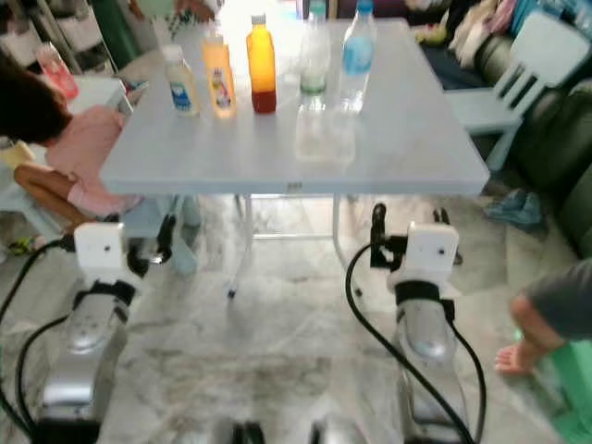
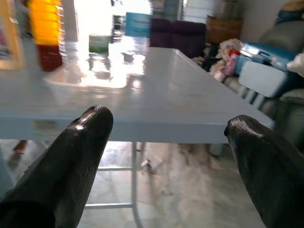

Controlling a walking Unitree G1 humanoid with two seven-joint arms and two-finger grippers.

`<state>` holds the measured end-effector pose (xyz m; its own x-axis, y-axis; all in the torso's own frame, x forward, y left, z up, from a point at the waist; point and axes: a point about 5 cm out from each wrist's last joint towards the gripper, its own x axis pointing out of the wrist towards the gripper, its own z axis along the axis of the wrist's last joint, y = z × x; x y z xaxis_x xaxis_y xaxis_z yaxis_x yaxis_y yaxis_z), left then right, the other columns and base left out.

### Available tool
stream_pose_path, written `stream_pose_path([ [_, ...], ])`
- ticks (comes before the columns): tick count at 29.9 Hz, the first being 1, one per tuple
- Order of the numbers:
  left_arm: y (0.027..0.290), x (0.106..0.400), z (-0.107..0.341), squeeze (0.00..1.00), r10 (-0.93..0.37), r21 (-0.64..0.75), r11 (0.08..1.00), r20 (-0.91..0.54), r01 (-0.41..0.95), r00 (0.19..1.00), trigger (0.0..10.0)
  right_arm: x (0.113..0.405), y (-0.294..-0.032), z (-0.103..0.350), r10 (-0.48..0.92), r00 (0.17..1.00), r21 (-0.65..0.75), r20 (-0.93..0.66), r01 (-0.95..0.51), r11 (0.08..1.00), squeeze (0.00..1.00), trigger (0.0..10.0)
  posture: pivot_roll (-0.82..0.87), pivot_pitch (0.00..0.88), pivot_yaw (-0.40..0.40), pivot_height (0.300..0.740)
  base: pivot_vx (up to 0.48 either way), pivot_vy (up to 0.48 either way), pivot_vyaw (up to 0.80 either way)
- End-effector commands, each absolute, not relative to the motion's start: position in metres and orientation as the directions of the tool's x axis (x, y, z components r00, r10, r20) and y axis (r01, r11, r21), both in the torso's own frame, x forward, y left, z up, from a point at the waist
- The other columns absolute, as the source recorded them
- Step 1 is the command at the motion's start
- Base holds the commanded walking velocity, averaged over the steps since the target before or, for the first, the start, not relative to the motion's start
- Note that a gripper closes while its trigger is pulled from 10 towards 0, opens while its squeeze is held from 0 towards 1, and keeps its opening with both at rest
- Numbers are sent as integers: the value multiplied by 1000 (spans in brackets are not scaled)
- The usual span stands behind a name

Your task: Restocking fridge

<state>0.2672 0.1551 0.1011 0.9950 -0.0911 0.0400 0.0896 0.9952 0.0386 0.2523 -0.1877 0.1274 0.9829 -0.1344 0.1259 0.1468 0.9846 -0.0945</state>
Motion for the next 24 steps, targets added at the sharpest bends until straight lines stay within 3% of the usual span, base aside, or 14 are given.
stream_pose_path([
  [1,161,266,97,0,-76,36,997,28,75,997,10000,255,-180,130,-116,984,-83,137,129,988,0,10000,18,88,74,740,0,0,0],
  [9,150,263,102,0,-116,-31,993,29,117,993,10000,254,-175,132,-122,984,-6,133,124,992,0,10000,18,73,81,740,0,0,0],
  [24,148,263,104,0,-138,-37,990,36,140,990,10000,256,-177,129,-121,988,12,99,121,993,0,10000,25,63,76,740,387,0,0],
])
